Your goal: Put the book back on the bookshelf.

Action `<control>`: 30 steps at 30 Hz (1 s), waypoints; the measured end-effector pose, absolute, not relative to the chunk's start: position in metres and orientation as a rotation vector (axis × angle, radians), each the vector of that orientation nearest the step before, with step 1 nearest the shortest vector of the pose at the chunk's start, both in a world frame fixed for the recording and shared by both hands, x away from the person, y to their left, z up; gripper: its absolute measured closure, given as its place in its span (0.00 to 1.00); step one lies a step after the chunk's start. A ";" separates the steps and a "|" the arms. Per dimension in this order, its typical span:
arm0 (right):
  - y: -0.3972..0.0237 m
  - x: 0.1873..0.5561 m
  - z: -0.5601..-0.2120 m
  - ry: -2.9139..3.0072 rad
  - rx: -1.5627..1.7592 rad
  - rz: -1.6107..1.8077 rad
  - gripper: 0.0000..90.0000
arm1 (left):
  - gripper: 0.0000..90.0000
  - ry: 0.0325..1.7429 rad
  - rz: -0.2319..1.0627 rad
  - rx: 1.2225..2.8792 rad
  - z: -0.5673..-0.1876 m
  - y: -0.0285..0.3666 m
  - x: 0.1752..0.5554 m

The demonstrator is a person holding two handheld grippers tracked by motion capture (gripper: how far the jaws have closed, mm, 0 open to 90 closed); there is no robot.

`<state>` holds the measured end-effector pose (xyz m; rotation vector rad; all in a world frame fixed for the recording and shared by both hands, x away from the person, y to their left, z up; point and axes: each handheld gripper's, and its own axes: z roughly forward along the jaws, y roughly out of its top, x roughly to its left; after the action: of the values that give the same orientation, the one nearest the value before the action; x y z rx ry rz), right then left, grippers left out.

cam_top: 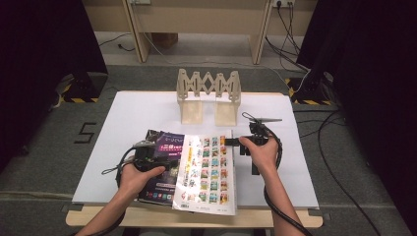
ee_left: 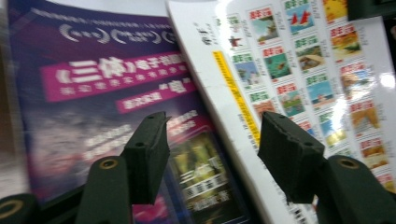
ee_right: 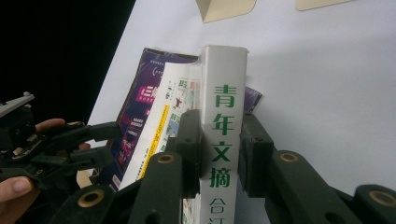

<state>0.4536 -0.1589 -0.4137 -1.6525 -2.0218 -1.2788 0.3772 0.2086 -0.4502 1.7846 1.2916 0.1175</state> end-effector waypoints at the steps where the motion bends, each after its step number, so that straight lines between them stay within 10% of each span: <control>1: -0.159 0.453 -0.413 -2.019 -1.655 -1.283 0.82 | 0.40 1.303 0.137 1.777 -0.450 0.213 0.375; 30: -0.152 0.438 -0.376 -2.089 -1.673 -1.418 0.82 | 0.35 1.307 0.164 1.653 -0.455 0.242 0.362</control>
<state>0.4385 -0.1522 -0.3760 -1.6733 -2.0885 -1.4182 0.3624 0.2416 -0.4553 1.6534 1.3069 0.1637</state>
